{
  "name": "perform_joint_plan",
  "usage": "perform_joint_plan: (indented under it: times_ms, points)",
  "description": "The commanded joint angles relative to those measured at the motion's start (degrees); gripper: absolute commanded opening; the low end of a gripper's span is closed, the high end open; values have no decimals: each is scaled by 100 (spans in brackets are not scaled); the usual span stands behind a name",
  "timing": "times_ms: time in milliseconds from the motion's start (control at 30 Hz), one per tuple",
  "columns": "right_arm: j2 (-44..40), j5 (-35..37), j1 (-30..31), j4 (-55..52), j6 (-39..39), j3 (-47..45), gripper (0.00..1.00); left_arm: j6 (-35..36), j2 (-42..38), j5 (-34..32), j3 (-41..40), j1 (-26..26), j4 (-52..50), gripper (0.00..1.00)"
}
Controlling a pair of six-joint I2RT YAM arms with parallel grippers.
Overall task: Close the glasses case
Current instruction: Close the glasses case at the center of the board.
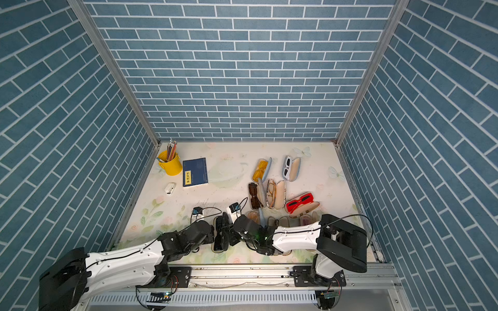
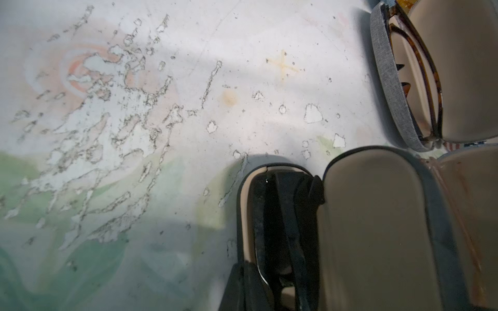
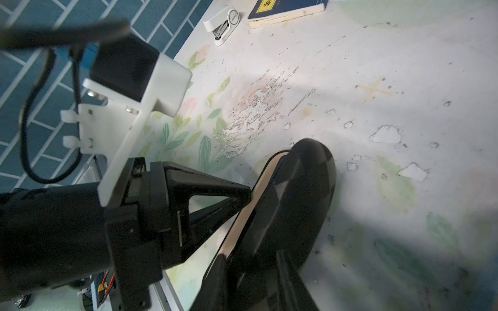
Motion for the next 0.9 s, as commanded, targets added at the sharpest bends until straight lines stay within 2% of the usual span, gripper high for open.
perform_joint_plan:
  times_ms: [0, 867]
  points:
    - [170, 173, 62, 100, 32, 9, 29, -47, -2, -61, -115, 8, 64, 6]
    - [399, 204, 80, 203, -38, 61, 26, -253, 83, -170, -203, -52, 299, 5]
